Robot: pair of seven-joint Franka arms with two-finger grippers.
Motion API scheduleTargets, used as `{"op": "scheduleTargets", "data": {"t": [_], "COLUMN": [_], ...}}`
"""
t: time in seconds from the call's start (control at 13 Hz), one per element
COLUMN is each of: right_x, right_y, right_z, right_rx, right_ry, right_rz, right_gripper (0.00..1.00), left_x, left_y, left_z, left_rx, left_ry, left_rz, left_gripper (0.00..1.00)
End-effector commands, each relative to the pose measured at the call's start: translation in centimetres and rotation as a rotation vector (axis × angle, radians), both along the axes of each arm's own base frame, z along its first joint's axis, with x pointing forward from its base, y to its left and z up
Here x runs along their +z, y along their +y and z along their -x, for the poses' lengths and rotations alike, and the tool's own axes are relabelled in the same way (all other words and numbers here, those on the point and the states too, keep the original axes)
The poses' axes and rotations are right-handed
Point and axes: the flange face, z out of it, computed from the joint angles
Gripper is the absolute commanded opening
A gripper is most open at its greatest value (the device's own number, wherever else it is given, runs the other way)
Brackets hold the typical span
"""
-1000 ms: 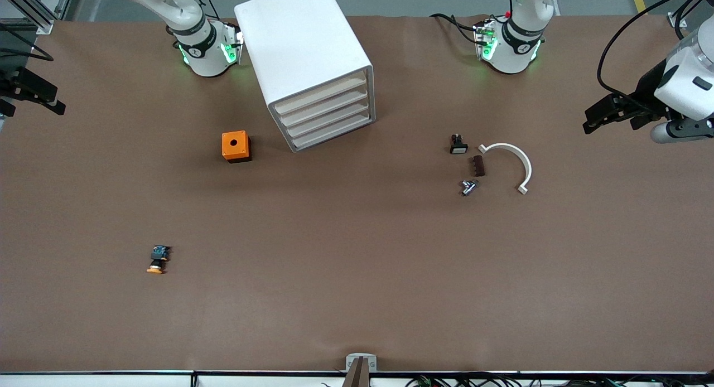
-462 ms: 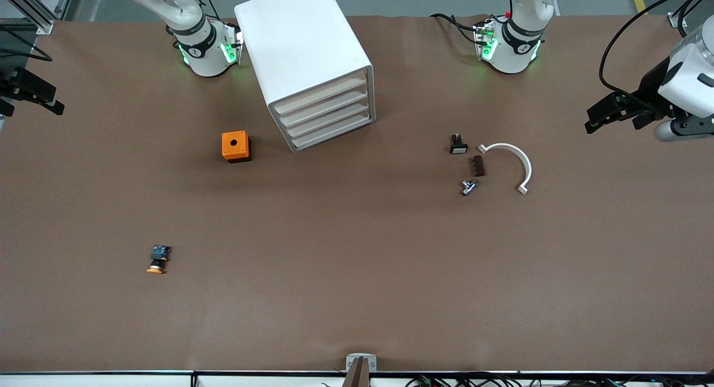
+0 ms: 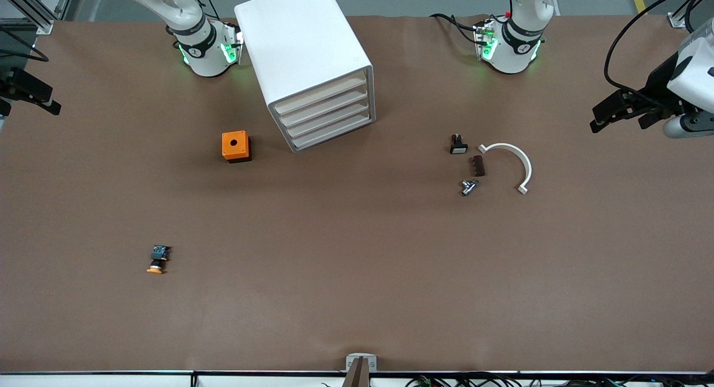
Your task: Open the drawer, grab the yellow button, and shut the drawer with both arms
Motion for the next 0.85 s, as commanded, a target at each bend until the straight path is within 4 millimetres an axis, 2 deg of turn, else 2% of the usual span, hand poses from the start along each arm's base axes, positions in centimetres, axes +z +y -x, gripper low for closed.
{"op": "scheduleTargets", "data": {"t": [0.0,0.77], "right_x": [0.18,0.2], "right_y": [-0.04,0.24], "right_z": [0.86,0.82], "right_rx": [0.003,0.009], "right_ry": [-0.007,-0.008], "right_rz": [0.001,0.003], "right_gripper": [1.0,1.0], "left_x": [0.64,0.49], "left_y": [0.22,0.3], "left_z": [0.06,0.07], "left_rx": [-0.027,-0.027], "left_ry": [-0.01,-0.006], "left_rz": [-0.023,-0.023], "left_gripper": [1.0,1.0]}}
